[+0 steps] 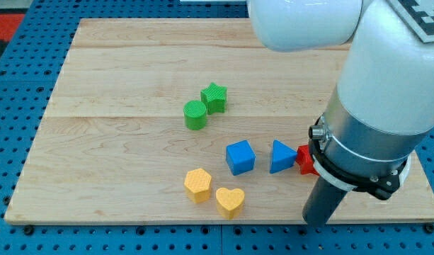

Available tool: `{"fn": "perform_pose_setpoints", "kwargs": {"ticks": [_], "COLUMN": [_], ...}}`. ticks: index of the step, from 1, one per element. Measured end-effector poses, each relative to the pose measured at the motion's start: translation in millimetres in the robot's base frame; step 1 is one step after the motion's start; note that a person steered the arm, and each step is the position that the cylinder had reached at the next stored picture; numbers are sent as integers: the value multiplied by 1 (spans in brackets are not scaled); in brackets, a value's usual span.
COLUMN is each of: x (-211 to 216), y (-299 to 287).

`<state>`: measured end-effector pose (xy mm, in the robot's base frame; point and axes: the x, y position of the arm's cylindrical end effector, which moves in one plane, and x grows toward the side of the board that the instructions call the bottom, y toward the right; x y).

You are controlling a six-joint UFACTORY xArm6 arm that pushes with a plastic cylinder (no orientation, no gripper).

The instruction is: Move the yellow blocks towards the bottom left of the board

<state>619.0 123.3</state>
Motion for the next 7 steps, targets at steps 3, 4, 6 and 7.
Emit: {"fn": "perform_pose_setpoints", "kwargs": {"ticks": [3, 4, 6, 7], "x": [-29, -48, -49, -47], "y": [-113, -189, -180, -234]}}
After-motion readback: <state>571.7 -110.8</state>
